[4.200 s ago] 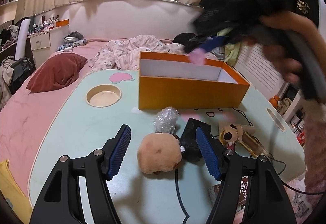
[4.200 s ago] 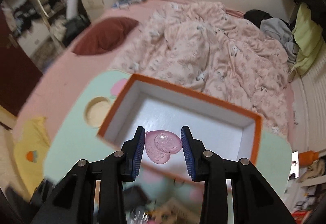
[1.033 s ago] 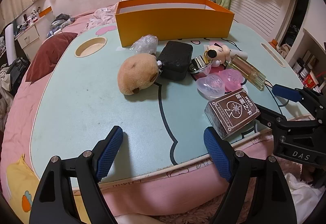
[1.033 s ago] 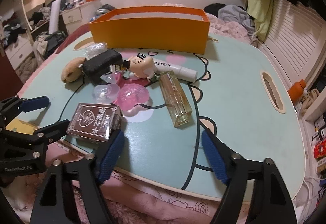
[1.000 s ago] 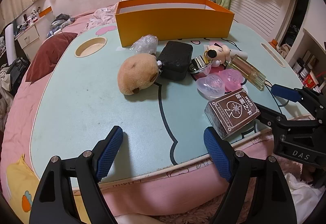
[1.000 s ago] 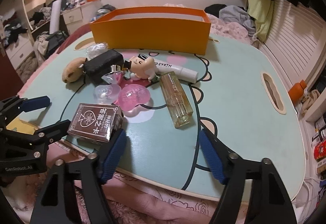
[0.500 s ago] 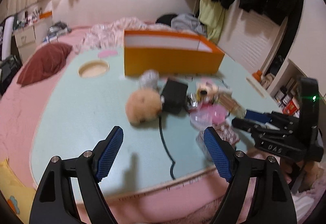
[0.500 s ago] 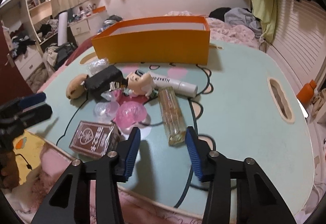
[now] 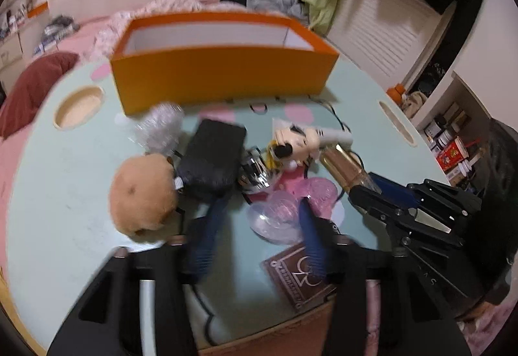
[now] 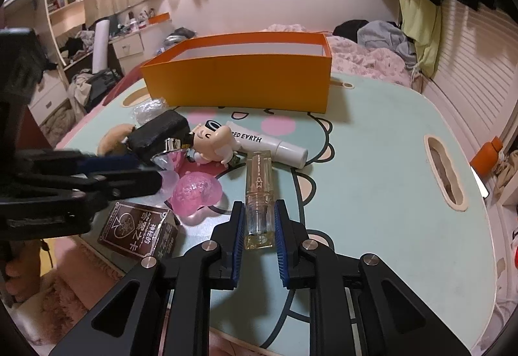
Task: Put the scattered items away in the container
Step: 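Grasp the gold bottle with the right tool while the left reaches the clear heart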
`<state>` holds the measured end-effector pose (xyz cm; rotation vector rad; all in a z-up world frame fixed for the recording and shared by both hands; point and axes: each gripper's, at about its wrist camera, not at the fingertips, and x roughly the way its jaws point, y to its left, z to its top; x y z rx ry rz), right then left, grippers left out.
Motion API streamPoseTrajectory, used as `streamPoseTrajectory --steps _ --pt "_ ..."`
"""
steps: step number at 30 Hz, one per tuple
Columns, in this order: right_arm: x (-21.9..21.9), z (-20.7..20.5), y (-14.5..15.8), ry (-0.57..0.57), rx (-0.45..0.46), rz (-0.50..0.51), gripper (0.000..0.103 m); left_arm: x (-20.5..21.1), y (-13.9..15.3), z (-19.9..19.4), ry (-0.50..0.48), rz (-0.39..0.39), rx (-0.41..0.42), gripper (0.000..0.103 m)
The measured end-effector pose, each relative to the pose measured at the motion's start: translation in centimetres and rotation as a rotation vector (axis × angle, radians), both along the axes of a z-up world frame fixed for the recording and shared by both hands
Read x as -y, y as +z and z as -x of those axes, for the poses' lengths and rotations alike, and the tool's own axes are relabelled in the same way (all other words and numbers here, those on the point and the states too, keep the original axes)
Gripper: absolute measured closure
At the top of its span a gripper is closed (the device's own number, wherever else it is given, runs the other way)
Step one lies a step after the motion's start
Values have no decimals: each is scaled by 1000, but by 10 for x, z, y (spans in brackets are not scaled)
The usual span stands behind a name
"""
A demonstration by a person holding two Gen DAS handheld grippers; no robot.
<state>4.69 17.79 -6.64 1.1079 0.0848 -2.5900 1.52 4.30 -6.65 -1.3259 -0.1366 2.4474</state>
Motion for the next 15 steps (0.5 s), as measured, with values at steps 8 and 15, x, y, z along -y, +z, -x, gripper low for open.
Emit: streamPoseTrajectory --steps 8,15 --pt "-4 1 0 -9 13 23 86 -8 0 3 16 25 -2 75" --pt "-3 1 0 -16 8 24 86 -1 -3 2 21 -38 -17 81"
